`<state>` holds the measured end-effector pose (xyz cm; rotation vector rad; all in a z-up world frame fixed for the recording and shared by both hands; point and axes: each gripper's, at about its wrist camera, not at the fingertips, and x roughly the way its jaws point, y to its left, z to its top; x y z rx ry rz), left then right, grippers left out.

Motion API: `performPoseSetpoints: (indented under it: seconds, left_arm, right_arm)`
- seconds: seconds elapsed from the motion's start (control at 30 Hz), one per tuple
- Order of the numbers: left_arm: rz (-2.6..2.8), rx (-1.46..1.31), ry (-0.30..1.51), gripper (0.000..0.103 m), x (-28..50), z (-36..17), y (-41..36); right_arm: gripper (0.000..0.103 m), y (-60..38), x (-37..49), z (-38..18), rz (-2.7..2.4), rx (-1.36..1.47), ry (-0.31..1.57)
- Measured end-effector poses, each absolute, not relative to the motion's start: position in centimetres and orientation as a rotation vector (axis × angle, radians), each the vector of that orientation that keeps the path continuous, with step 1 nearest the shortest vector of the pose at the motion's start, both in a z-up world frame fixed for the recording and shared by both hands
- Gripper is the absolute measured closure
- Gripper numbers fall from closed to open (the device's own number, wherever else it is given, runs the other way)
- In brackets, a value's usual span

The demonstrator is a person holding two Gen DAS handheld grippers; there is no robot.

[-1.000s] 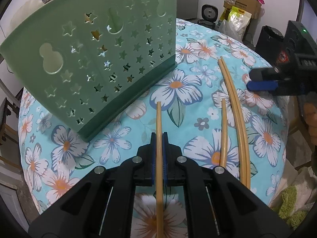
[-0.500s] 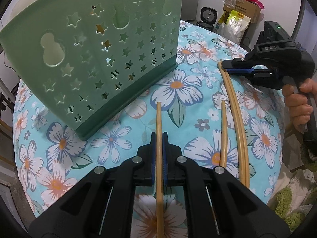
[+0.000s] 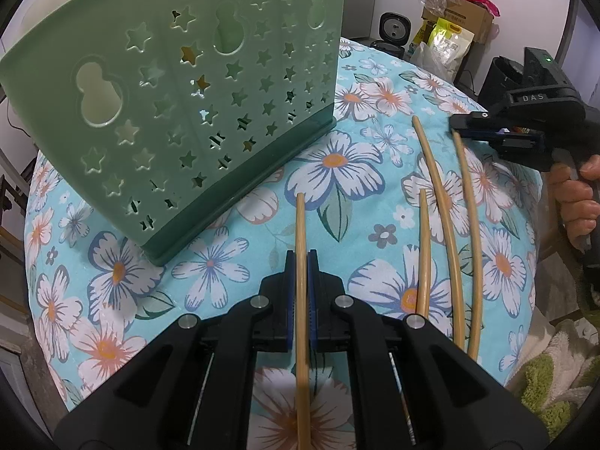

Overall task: Organize utensils
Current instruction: 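Grasp another bamboo chopstick with the right gripper while the left gripper holds its chopstick, then lift both held chopsticks up toward the green holder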

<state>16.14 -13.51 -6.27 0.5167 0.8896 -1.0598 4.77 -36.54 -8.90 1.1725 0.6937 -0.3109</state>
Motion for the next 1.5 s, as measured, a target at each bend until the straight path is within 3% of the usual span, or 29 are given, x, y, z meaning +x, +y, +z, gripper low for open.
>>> performPoseSetpoints:
  seconds: [0.1, 0.2, 0.3, 0.53, 0.63, 0.87, 1.0, 1.17, 1.3, 1.4, 1.5]
  left_arm:
    - [-1.059, 0.519, 0.891, 0.098, 16.1, -6.3, -13.5]
    - [-1.059, 0.518, 0.891, 0.098, 16.1, -6.3, -13.6]
    - [-1.06, 0.515, 0.895, 0.098, 16.1, -6.3, -13.6]
    - [-1.061, 0.517, 0.902, 0.098, 16.2, -6.3, -13.7]
    - [-1.06, 0.52, 0.903, 0.098, 16.2, -6.3, -13.8]
    - [-1.051, 0.555, 0.914, 0.096, 16.1, -6.2, -14.5]
    - [-1.043, 0.583, 0.915, 0.082, 16.0, -6.0, -15.3]
    - [-1.031, 0.622, 0.909, 0.08, 15.8, -6.0, -16.7]
    - [-1.018, 0.617, 0.926, 0.082, 16.2, -6.2, -17.5]
    - [-1.007, 0.623, 0.922, 0.096, 16.2, -6.1, -18.0]
    - [-0.991, 0.637, 0.897, 0.098, 16.0, -5.5, -18.1]
  right_arm:
    - [0.092, -36.8, 4.3, -9.2, -0.332, 1.209, 0.693]
    - [0.08, -36.6, 4.4, -9.1, -0.326, 1.207, 0.706]
    - [0.076, -36.1, 5.0, -8.7, -0.341, 1.166, 0.728]
    - [0.077, -35.3, 6.4, -8.6, -0.364, 1.123, 0.741]
    - [0.091, -35.2, 6.4, -9.0, -0.357, 1.139, 0.749]
    - [0.093, -35.4, 6.0, -9.6, -0.322, 1.175, 0.725]
    - [0.092, -35.7, 5.8, -9.8, -0.3, 1.193, 0.726]
    - [0.093, -36.3, 5.3, -10.1, -0.28, 1.206, 0.728]
    - [0.094, -36.4, 5.1, -10.4, -0.269, 1.205, 0.721]
    - [0.093, -36.7, 4.9, -10.5, -0.251, 1.212, 0.708]
    - [0.094, -36.9, 4.6, -10.3, -0.219, 1.22, 0.684]
